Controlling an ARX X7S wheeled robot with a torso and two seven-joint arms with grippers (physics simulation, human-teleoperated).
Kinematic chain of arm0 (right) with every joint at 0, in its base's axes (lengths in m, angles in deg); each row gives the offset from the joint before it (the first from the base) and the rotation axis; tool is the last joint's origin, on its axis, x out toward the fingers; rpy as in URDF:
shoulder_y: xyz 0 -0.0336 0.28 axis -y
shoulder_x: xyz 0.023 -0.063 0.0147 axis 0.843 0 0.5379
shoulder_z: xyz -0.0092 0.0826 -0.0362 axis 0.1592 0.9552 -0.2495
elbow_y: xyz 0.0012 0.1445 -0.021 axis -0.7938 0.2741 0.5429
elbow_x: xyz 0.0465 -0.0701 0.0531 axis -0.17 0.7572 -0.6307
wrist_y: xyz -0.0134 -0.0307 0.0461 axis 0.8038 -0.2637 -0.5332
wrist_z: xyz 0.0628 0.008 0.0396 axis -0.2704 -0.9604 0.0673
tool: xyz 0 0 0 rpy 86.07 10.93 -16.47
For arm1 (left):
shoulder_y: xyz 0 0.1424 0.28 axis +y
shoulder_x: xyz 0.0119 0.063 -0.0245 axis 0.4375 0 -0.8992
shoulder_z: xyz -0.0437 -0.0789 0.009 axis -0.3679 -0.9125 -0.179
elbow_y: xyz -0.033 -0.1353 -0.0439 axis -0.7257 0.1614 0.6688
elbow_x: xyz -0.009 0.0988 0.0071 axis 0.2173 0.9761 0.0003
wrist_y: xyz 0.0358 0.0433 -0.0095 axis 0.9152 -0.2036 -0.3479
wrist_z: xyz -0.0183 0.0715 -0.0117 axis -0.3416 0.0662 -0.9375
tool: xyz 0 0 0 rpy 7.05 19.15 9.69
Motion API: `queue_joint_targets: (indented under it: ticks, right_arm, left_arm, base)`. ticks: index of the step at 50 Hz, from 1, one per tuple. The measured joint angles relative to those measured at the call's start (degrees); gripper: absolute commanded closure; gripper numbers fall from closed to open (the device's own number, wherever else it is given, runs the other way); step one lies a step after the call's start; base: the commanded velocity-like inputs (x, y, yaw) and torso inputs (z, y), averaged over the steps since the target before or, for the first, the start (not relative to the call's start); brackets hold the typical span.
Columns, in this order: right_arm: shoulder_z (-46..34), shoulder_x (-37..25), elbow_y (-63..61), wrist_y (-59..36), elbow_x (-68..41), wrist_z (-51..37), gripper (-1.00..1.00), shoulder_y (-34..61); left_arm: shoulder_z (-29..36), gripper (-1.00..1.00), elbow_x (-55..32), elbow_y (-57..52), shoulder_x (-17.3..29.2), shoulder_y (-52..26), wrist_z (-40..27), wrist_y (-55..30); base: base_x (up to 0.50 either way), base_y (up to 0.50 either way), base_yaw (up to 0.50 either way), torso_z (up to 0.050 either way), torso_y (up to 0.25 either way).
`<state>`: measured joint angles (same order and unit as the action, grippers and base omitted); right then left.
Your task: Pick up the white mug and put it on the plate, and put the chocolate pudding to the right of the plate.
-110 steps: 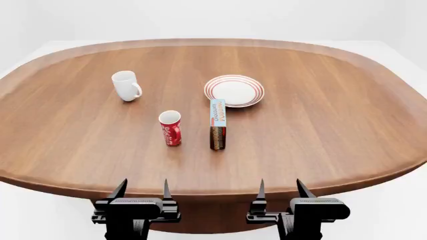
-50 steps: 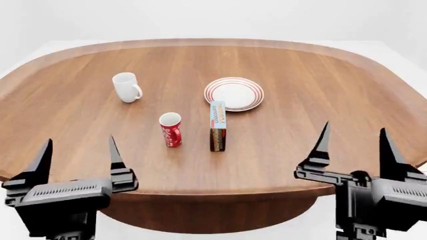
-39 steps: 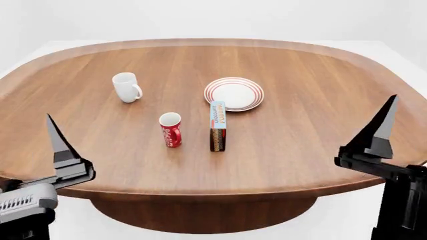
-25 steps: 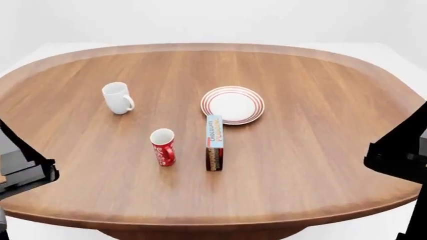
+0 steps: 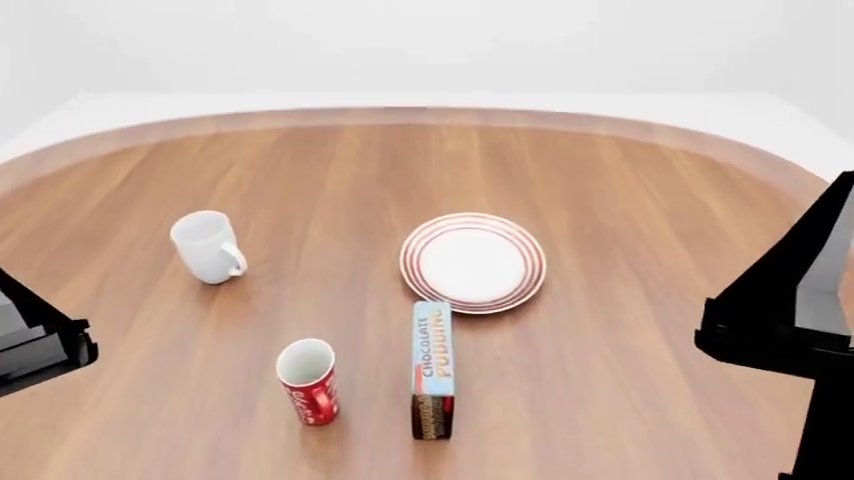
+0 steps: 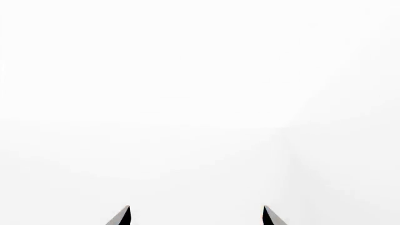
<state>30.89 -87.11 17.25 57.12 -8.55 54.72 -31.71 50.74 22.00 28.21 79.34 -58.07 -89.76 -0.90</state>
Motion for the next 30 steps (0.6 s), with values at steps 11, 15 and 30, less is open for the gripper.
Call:
queue_joint_targets:
  ticks: [11,15,30]
  right_arm:
    - [-1.3,-0.5,0.5,0.7,1.7,0.3,-1.00,-0.3]
    - [-1.3,-0.6,0.8,0.8,1.4,0.2,-1.00,-0.3]
    - [-0.9,-1.2,0.4,-0.2,-1.6,-0.5,-1.00,-0.3]
  left_arm:
    - [0.2,-1.00,-0.1,0.2,0.3,0.0,-0.4,0.0]
    - [0.2,-1.00,-0.1,0.3,0.5,0.0,-0.5,0.0]
    - [0.4,-1.00,-0.2,0.6,0.8,0.4,-1.1,0.4]
  base:
    - [0.50,0.18,0.00,0.000,0.001]
    - [0.50,0.12,0.00,0.000,0.000]
    - [0.50,-0.03,0.00,0.000,0.001]
